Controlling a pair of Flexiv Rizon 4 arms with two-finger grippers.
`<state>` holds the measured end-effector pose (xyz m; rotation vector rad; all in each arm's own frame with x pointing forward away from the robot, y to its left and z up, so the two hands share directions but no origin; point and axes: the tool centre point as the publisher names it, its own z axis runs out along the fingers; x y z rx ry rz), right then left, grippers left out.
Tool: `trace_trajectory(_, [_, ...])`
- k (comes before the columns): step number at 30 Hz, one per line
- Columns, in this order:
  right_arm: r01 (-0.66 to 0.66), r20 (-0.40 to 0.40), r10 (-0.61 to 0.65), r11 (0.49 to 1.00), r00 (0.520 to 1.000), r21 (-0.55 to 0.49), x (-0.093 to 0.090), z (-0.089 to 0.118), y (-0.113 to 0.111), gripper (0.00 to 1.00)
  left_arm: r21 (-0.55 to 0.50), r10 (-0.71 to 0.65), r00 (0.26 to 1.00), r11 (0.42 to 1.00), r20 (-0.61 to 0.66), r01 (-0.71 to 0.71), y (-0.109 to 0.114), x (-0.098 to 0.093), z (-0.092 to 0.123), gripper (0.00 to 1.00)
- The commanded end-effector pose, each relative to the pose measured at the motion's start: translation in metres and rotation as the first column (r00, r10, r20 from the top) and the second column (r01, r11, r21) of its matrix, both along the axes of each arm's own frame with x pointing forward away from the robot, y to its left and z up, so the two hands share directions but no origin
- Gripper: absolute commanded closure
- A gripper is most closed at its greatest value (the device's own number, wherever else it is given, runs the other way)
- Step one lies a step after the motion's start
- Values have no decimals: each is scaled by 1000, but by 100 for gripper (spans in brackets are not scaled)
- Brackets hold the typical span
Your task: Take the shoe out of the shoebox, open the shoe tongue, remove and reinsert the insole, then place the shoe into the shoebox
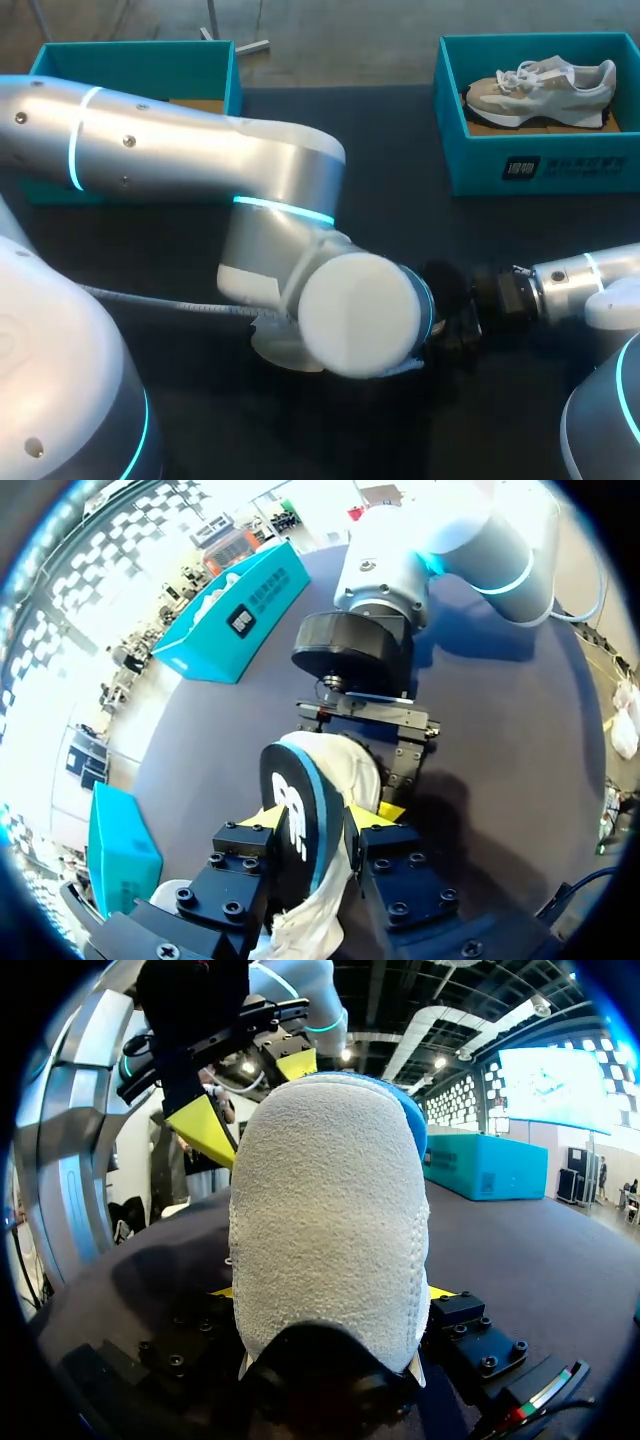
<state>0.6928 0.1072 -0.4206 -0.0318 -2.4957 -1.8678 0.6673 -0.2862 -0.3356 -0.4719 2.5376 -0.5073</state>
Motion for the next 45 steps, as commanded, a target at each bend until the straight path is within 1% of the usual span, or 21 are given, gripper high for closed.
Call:
trace_trajectory(1, [1,1,-1,1000,1000,-4,-2,-2,2,100,-1,20,999,1000,34,-20,1,-6,-3,64])
trace_trajectory(5, [1,1,-1,1000,1000,-4,-2,-2,2,100,4,24,999,1000,31,-24,-1,-4,-5,65])
trace_trajectory(16, [1,1,-1,1000,1000,-4,-2,-2,2,100,23,74,993,997,91,-77,-7,-2,-8,67])
trace_trajectory(26, [1,1,-1,1000,1000,-4,-2,-2,2,100,39,98,988,994,118,-103,-11,2,-13,69])
trace_trajectory(32, [1,1,-1,1000,1000,-4,-2,-2,2,100,32,111,986,993,125,-116,-10,4,-13,69])
trace_trajectory(38, [1,1,-1,1000,1000,-4,-2,-2,2,100,24,120,985,992,126,-123,-10,6,-13,72])
trace_trajectory(45, [1,1,-1,1000,1000,-4,-2,-2,2,100,5,133,983,991,129,-135,-7,8,-10,72])
